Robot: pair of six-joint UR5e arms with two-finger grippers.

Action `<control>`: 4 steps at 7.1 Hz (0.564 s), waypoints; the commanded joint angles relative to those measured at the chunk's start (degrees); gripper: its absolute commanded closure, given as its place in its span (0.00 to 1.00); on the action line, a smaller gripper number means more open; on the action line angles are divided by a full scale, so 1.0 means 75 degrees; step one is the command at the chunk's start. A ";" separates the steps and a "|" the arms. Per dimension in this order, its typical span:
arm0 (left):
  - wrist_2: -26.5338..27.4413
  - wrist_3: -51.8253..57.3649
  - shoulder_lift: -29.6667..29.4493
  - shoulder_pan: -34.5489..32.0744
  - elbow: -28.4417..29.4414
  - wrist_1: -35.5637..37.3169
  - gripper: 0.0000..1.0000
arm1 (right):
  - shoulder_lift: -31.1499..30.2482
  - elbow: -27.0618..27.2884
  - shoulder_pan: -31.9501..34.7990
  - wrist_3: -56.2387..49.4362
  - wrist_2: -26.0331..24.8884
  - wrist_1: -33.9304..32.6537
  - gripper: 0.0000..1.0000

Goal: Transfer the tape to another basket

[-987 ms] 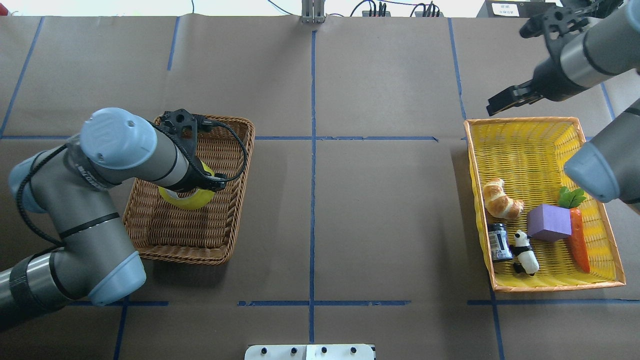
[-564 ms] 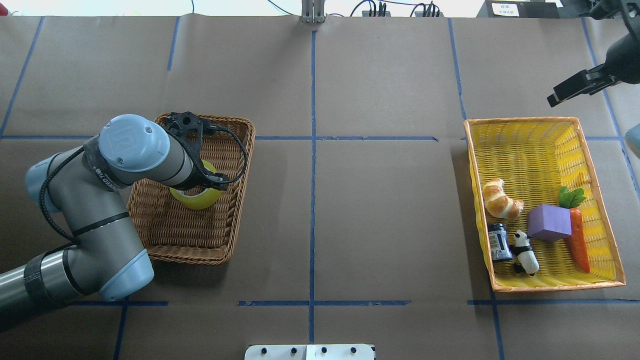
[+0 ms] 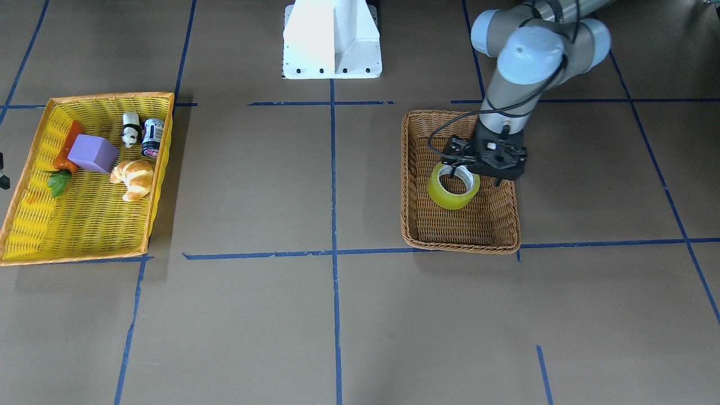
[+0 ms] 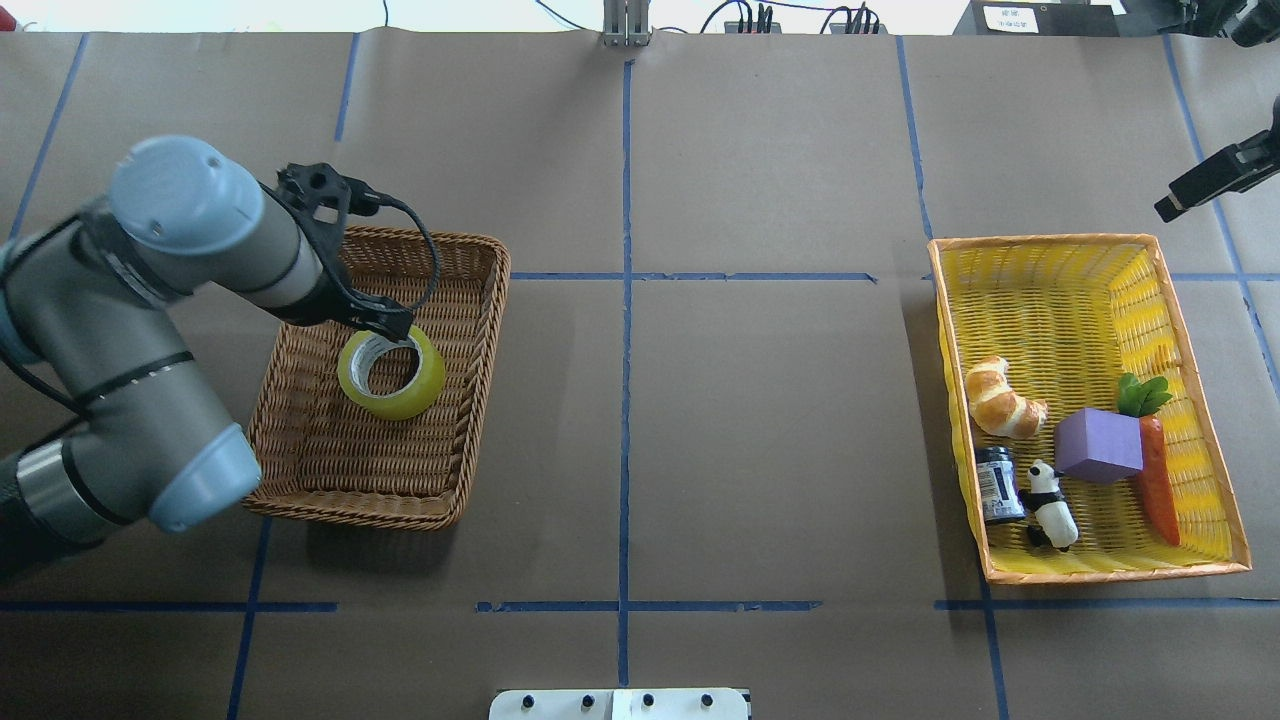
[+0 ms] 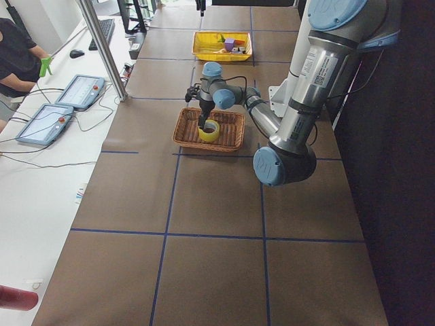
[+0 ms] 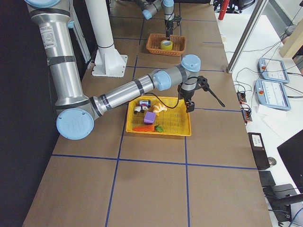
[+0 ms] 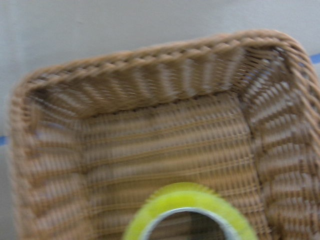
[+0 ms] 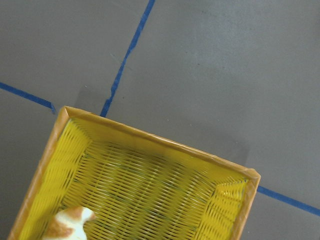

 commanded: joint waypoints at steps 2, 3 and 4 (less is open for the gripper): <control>-0.1859 0.2236 0.1368 -0.2034 -0.0250 0.0077 0.00 | -0.0956 -0.0979 0.1292 -0.1919 0.1051 0.0070 0.00; -0.2351 0.2777 0.1849 -0.2644 -0.0262 0.0030 0.00 | -0.1541 -0.1029 0.1656 -0.2365 0.1170 0.0117 0.00; -0.2716 0.3362 0.2225 -0.3195 -0.0262 0.0064 0.00 | -0.1848 -0.1053 0.1927 -0.2312 0.1206 0.0106 0.00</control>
